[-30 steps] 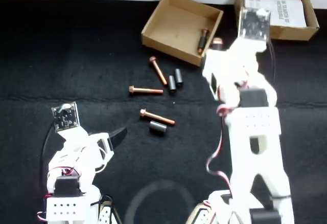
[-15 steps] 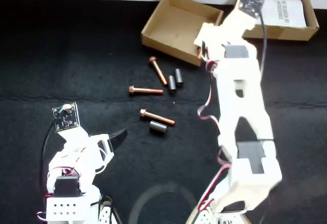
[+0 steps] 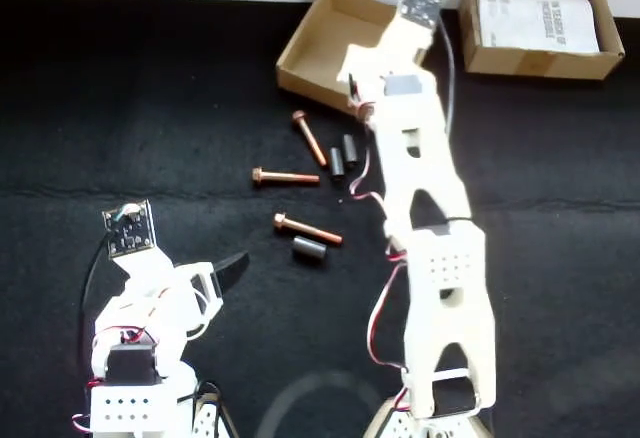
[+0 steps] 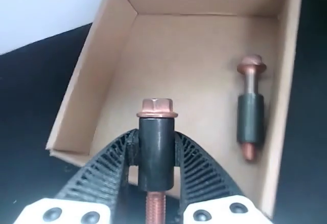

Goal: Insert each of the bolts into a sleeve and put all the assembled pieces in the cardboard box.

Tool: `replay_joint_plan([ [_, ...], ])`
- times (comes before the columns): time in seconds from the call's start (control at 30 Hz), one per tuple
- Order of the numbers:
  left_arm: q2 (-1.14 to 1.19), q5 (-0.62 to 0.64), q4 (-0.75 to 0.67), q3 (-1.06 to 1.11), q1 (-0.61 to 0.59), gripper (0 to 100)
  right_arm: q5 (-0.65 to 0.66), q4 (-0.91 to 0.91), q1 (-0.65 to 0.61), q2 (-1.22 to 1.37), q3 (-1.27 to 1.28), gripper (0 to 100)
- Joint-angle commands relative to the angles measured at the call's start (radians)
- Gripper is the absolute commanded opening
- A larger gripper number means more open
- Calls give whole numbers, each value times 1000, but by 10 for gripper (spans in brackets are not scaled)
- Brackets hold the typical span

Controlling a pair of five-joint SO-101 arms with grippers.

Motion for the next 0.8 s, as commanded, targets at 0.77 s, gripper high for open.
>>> replay_joint_plan([
  [0.77, -30, 0, -2, 19, -48, 368, 334, 378, -18, 311, -570, 272],
])
